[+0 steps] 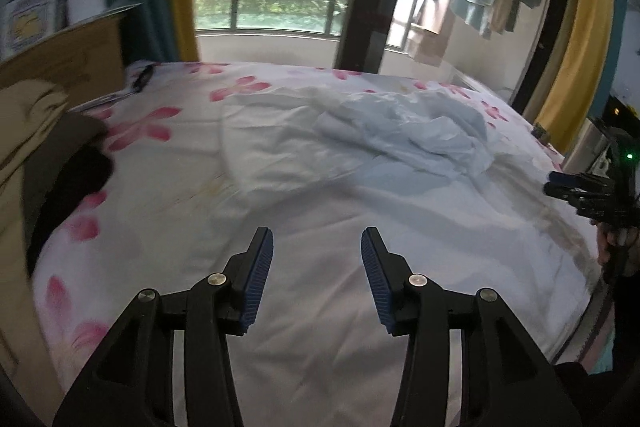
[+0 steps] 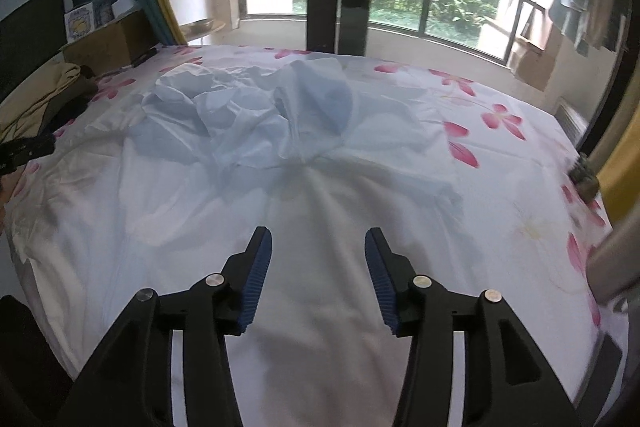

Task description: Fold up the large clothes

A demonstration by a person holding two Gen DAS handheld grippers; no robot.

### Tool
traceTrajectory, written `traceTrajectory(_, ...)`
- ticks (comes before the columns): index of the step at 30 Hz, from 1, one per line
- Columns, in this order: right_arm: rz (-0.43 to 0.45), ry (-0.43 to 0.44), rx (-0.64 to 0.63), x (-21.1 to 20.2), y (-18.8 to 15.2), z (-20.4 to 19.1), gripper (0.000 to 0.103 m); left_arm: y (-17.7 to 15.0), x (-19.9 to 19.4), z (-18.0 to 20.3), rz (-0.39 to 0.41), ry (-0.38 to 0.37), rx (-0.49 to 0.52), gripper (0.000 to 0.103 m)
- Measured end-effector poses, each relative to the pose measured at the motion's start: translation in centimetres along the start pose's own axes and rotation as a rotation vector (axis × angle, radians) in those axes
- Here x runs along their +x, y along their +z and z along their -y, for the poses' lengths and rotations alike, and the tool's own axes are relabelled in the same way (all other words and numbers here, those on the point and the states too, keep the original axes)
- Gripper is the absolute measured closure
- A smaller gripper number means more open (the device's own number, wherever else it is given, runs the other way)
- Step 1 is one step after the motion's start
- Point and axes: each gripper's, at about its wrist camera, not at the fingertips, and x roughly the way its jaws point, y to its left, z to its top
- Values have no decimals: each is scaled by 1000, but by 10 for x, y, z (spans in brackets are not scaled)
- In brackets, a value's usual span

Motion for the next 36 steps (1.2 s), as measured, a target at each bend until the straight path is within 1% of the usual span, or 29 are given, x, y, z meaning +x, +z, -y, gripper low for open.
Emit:
traceTrajectory(4,11,-28,40,-11,-11,7,52,-17,-15,-17,3,46,-21,53)
traceTrajectory(8,18,-57,81,-21,-23,16,51,-33,-28,-31,5,53,-51,51)
traceTrajectory(11,18,-79,107,-27,-32,22,50,-42,-33,-36,4,81,-44,47)
traceTrajectory(18,13,-140,136,-43,-51,37,49,-57,-40,-40,-5,133,-31,46)
traceTrajectory(22,-2,-194,161,-49,-64,51,45,-68,-37,-43,-44,134,-33,45)
traceTrajectory(25,-20,-216,205,-52,-75,64,44,-75,-37,-48,-58,142,-45,45)
traceTrajectory(28,-42,-233,238,-52,-87,72,44,-80,-41,-48,-53,149,-38,45)
traceTrajectory(32,-61,-232,257,-49,-97,76,44,-82,-44,-47,-60,152,-19,45)
traceTrajectory(36,-42,-230,251,-52,-101,72,44,-85,-46,-46,-69,162,3,45)
